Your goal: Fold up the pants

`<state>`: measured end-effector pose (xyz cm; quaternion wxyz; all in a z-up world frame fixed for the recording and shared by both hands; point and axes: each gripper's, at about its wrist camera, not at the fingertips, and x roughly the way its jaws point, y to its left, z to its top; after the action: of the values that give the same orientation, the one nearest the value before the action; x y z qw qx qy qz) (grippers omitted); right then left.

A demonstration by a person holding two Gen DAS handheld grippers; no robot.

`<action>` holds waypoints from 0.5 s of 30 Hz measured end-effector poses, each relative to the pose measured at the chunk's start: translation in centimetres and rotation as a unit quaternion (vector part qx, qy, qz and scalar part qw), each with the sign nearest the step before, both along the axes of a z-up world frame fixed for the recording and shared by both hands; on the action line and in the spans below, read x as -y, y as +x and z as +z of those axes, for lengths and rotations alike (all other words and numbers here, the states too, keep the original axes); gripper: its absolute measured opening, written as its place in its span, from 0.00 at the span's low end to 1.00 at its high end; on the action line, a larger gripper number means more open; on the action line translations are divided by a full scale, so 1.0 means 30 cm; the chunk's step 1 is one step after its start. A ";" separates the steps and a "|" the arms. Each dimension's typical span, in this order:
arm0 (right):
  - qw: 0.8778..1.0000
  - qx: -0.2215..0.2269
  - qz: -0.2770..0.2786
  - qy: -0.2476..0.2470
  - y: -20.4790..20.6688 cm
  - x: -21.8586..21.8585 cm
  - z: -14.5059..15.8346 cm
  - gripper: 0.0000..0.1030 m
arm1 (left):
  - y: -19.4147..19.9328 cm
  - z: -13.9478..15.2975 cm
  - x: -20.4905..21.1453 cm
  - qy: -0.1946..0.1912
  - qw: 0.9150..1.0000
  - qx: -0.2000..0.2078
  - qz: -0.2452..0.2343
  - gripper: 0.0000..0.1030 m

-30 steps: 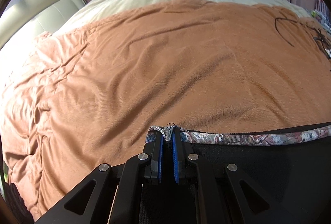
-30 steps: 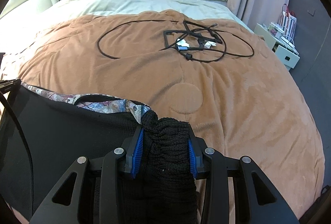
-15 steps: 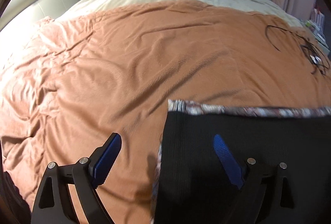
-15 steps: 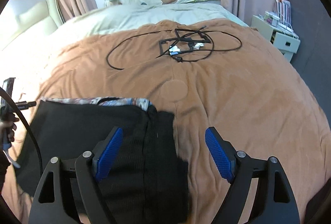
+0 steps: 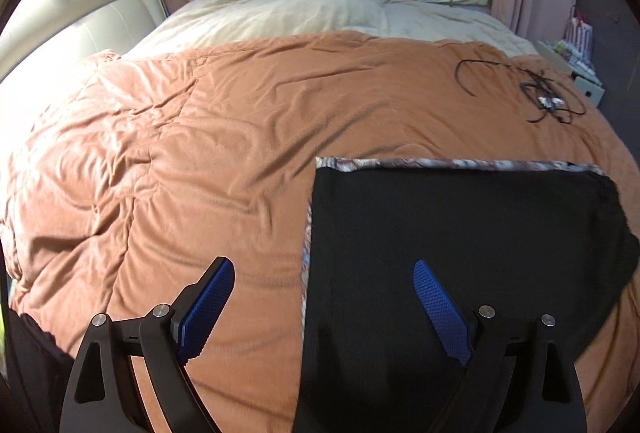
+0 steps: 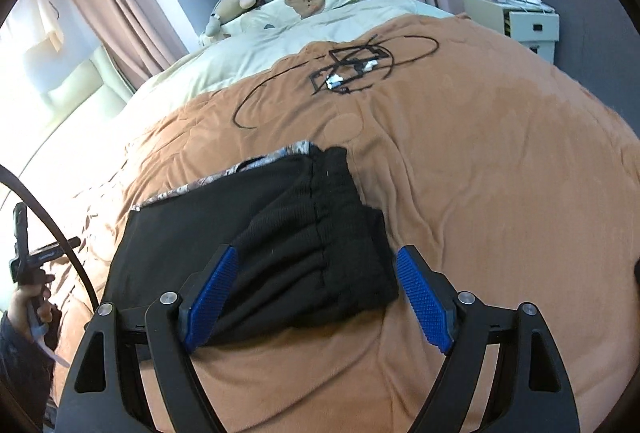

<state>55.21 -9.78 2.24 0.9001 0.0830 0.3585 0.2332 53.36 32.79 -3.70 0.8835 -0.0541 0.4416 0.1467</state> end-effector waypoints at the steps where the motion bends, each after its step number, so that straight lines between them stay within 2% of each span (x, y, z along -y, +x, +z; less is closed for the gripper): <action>1: 1.000 -0.002 -0.002 0.007 -0.006 0.006 -0.010 0.79 | -0.019 0.004 0.002 -0.002 1.000 0.000 -0.001 0.90; 7: 0.998 -0.021 -0.007 0.058 -0.063 0.065 -0.120 0.79 | -0.155 0.002 0.020 -0.016 1.000 -0.006 0.002 0.89; 9: 0.997 -0.051 -0.007 0.065 -0.050 0.084 -0.172 0.78 | -0.197 -0.011 0.022 -0.021 1.000 -0.009 0.007 0.89; 10: 0.994 -0.067 -0.008 0.084 -0.036 0.105 -0.187 0.78 | -0.217 -0.017 0.021 -0.026 1.000 -0.009 0.009 0.89; 15: 0.988 -0.080 -0.009 0.133 0.004 0.167 -0.187 0.78 | -0.285 -0.047 0.019 -0.044 0.999 -0.010 0.017 0.89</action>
<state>55.34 -14.79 -3.38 0.8513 0.2240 0.3944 0.2637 44.81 32.21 -5.10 0.8731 -0.0986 0.4557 0.1428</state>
